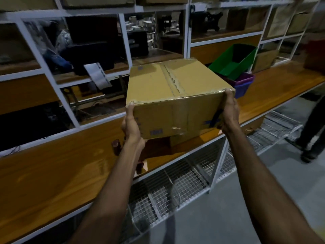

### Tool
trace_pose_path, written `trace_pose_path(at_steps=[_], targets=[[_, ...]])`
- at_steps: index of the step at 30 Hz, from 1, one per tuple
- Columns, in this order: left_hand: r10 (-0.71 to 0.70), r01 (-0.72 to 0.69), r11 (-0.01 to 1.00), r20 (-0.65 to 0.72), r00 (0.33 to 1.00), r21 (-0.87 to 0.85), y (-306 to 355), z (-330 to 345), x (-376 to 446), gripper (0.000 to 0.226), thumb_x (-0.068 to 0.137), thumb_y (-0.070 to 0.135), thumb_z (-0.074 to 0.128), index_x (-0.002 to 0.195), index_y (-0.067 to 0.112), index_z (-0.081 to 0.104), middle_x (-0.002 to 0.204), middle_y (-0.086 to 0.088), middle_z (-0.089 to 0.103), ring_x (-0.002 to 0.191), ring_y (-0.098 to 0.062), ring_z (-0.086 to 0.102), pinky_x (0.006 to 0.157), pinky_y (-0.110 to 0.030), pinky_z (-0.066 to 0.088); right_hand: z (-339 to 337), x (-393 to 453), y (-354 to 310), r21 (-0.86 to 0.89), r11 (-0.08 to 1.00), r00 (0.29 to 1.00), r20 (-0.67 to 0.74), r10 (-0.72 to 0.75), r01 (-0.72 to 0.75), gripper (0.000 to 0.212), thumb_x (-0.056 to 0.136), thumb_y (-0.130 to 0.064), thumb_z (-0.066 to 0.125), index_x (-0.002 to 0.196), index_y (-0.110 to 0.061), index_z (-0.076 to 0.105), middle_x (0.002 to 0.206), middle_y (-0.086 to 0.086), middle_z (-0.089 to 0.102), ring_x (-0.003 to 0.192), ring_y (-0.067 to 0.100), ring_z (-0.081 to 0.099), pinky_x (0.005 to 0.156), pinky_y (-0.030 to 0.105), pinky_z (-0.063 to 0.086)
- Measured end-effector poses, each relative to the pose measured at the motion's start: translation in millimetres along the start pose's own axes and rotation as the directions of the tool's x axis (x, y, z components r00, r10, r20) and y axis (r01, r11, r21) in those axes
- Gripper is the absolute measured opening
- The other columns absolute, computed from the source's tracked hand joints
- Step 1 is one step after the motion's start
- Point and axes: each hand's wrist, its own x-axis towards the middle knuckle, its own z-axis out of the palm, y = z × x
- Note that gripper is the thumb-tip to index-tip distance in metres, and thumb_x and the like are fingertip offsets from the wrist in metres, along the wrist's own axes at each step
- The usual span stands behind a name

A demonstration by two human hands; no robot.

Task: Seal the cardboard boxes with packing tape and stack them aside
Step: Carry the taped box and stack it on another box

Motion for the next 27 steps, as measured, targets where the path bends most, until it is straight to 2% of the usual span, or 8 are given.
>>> trace_pose_path(at_steps=[5,9,14,17,19,21,24,27], targets=[[-0.003,0.003,1.0,-0.054,0.999,0.013,-36.9,69.5,32.1,0.084,0.062,0.076,0.077,0.119,0.015,0.072,0.108,-0.014,0.079,0.094,-0.037,0.076,0.069,-0.056,0.061,-8.3,99.3,-1.5,-0.026,0.999,1.0,0.022,0.019,-0.019,0.077,0.094,-0.079,0.048,0.146,-0.023,0.056,0.125,0.0,0.058,0.114,0.026,0.057,0.098,0.051,0.052],[-0.02,0.02,1.0,-0.085,0.996,0.007,-65.8,99.1,67.3,0.09,0.051,0.081,0.083,0.12,0.024,0.07,0.116,-0.009,0.076,0.102,-0.037,0.073,0.082,-0.071,0.057,-8.7,157.1,1.8,-0.028,0.999,0.998,0.046,0.039,-0.038,0.072,0.098,-0.072,0.052,0.148,-0.021,0.054,0.129,0.002,0.053,0.119,0.027,0.052,0.098,0.049,0.049],[-0.023,0.028,0.998,-0.087,0.996,0.062,-69.3,134.5,68.5,0.058,0.084,0.052,0.082,0.133,0.027,0.063,0.112,0.002,0.071,0.098,-0.027,0.068,0.075,-0.062,0.057,-7.9,204.5,19.9,-0.088,0.996,0.992,0.123,0.016,-0.006,0.085,0.092,-0.075,0.06,0.16,-0.027,0.04,0.153,0.004,0.051,0.135,0.029,0.051,0.113,0.054,0.046],[-0.018,0.024,0.996,-0.074,0.997,0.081,-70.1,143.5,73.6,0.069,0.08,0.056,0.085,0.139,0.028,0.06,0.128,0.002,0.066,0.113,-0.032,0.062,0.089,-0.079,0.048,-4.1,229.5,31.3,-0.114,0.993,0.986,0.158,0.054,-0.036,0.096,0.082,-0.081,0.066,0.161,-0.035,0.037,0.159,0.002,0.048,0.14,0.032,0.049,0.113,0.063,0.044],[-0.011,0.016,0.995,-0.053,0.999,0.101,-71.1,140.6,77.5,0.083,0.068,0.066,0.088,0.138,0.031,0.06,0.137,0.0,0.063,0.123,-0.035,0.059,0.089,-0.084,0.044,-1.3,236.4,33.6,-0.129,0.991,0.984,0.17,0.057,-0.035,0.101,0.078,-0.085,0.067,0.161,-0.037,0.034,0.16,0.002,0.046,0.141,0.032,0.048,0.114,0.063,0.043],[-0.004,0.007,0.985,-0.021,1.0,0.175,-72.4,131.3,77.4,0.094,0.062,0.073,0.088,0.141,0.031,0.057,0.14,0.001,0.061,0.126,-0.032,0.059,0.087,-0.079,0.05,-0.3,236.1,33.2,-0.156,0.987,0.984,0.171,0.055,-0.028,0.109,0.078,-0.087,0.066,0.166,-0.036,0.026,0.165,0.003,0.04,0.146,0.033,0.044,0.117,0.06,0.041],[0.011,-0.027,0.947,0.051,0.999,0.32,-75.5,110.4,68.4,0.066,0.092,0.052,0.075,0.148,0.027,0.052,0.142,0.004,0.059,0.131,-0.025,0.056,0.097,-0.068,0.052,-1.3,224.4,38.6,-0.21,0.977,0.982,0.179,0.064,-0.025,0.102,0.095,-0.069,0.062,0.171,-0.027,0.007,0.172,0.009,0.029,0.153,0.035,0.035,0.123,0.054,0.036],[-0.007,-0.06,0.857,0.128,0.992,0.512,-87.3,75.0,54.1,0.05,0.101,0.04,0.066,0.147,0.025,0.054,0.147,0.004,0.057,0.131,-0.019,0.056,0.104,-0.057,0.052,-7.5,212.3,70.0,-0.315,0.949,0.983,0.165,0.082,-0.026,0.101,0.094,-0.06,0.068,0.17,-0.029,0.008,0.171,0.01,0.033,0.153,0.039,0.037,0.121,0.058,0.039]])
